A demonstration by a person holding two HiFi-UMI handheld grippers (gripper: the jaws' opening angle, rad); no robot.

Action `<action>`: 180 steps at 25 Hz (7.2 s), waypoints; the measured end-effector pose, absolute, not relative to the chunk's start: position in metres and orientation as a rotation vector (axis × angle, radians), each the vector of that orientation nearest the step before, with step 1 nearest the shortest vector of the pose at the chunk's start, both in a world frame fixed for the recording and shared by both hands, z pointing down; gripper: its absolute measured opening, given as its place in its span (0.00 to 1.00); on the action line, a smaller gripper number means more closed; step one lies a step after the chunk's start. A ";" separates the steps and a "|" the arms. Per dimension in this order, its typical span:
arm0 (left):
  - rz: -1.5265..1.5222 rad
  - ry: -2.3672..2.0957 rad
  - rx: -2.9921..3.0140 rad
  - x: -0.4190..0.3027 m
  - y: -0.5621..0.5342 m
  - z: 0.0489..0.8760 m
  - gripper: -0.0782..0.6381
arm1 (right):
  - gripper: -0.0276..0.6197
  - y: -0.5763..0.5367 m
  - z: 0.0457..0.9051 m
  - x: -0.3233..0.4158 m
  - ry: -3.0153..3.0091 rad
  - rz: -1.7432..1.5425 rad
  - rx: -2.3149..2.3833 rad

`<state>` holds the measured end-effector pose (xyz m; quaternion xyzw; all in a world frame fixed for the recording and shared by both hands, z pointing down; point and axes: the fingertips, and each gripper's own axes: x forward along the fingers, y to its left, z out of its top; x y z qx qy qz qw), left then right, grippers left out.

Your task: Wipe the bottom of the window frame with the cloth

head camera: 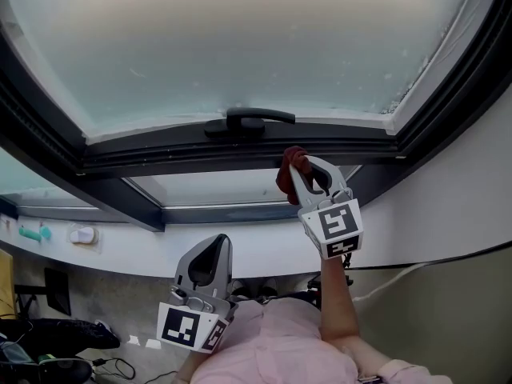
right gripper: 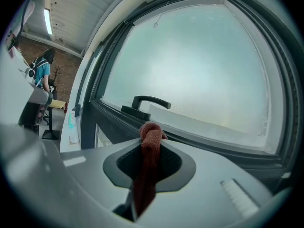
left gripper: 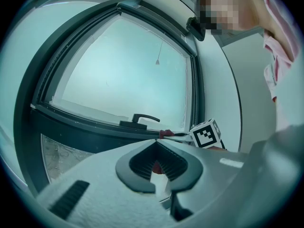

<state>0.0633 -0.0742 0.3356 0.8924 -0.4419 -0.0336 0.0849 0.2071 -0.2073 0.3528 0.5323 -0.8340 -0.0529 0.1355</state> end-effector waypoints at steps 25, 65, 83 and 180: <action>-0.100 -1.259 2.678 0.107 -0.064 0.345 0.11 | 0.13 -0.203 0.354 0.253 -2.393 -0.169 1.587; -0.115 -1.283 2.688 0.143 -0.068 0.344 0.11 | 0.13 -0.194 0.354 0.384 -2.246 -0.103 1.851; -0.111 -1.277 2.685 0.150 -0.070 0.347 0.11 | 0.13 -0.189 0.356 0.435 -2.141 -0.068 2.006; -0.138 -1.507 2.609 -0.072 -0.071 0.325 0.11 | 0.13 -0.237 0.394 0.088 -2.467 -0.013 1.504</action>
